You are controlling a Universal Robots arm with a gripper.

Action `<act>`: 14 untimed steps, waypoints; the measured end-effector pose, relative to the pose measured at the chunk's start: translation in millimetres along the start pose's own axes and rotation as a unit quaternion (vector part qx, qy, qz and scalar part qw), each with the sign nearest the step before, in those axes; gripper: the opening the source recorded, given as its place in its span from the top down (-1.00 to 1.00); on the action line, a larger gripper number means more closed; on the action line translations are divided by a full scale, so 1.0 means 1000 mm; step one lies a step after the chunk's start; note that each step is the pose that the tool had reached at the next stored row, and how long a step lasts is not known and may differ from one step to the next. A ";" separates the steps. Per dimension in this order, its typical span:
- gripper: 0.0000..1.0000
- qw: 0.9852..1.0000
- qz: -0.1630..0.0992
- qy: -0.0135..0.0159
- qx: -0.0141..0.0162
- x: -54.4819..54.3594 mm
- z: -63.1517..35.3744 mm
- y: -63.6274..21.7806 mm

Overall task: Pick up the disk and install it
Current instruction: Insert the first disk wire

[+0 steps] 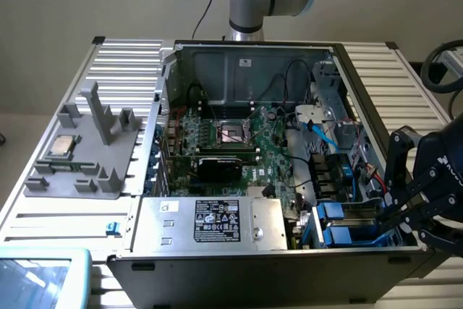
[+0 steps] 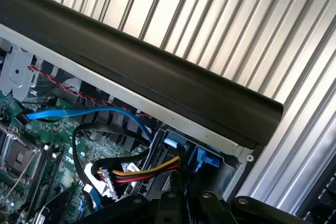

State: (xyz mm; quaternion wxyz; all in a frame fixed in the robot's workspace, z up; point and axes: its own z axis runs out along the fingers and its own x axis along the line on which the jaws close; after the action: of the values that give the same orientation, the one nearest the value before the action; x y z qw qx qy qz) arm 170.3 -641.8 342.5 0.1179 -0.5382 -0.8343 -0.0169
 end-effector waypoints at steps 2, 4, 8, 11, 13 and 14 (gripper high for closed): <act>0.69 1.000 0.000 -0.002 0.001 0.001 0.0000 0.0003; 0.69 1.000 0.001 -0.002 0.001 0.002 0.0003 -0.0004; 0.69 1.000 0.004 -0.003 0.001 0.003 0.0008 -0.0029; 0.69 1.000 0.007 -0.013 0.005 0.003 0.0009 -0.0039; 0.69 1.000 0.010 -0.027 0.011 0.003 0.0011 -0.0043; 0.69 0.999 0.011 -0.030 0.012 0.003 0.0011 -0.0043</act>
State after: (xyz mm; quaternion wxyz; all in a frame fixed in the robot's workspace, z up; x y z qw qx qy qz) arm 164.8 -640.5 342.6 0.0996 -0.5463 -0.8316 0.0102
